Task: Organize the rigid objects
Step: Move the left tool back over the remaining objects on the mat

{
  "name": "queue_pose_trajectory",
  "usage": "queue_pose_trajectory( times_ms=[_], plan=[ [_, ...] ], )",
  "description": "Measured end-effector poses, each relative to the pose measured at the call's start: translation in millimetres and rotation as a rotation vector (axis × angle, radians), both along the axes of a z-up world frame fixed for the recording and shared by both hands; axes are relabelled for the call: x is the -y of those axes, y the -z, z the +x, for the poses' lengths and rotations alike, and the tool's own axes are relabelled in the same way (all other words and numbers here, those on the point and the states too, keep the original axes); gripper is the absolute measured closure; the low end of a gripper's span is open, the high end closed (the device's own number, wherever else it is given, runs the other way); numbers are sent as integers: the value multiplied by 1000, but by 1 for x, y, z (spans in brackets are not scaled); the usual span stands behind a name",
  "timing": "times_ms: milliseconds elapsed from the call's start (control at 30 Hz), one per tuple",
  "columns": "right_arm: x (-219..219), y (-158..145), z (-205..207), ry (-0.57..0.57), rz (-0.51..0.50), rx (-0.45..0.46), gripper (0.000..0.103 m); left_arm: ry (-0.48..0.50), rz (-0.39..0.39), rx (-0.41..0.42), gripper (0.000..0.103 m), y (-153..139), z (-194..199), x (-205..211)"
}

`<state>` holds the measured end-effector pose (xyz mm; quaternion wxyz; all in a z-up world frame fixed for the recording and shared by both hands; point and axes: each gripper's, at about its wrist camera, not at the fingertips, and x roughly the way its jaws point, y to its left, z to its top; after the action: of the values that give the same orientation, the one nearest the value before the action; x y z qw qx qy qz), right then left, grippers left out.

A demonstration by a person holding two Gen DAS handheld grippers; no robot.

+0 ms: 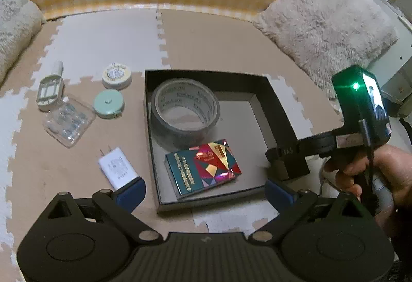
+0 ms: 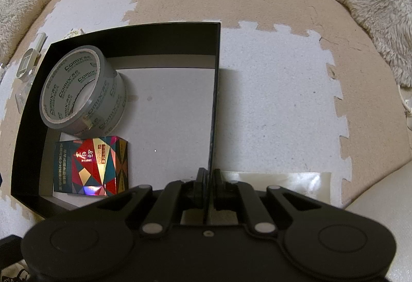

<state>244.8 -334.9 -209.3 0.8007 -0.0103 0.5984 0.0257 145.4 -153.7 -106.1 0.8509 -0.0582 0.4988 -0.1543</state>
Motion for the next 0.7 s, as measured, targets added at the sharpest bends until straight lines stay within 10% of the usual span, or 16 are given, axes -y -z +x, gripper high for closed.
queue_pose_trajectory(
  times_ms=[700],
  plan=[
    [0, 0, 0, 0, 0, 0, 97, -275, 128, 238, 0, -41, 71, -102]
  ],
)
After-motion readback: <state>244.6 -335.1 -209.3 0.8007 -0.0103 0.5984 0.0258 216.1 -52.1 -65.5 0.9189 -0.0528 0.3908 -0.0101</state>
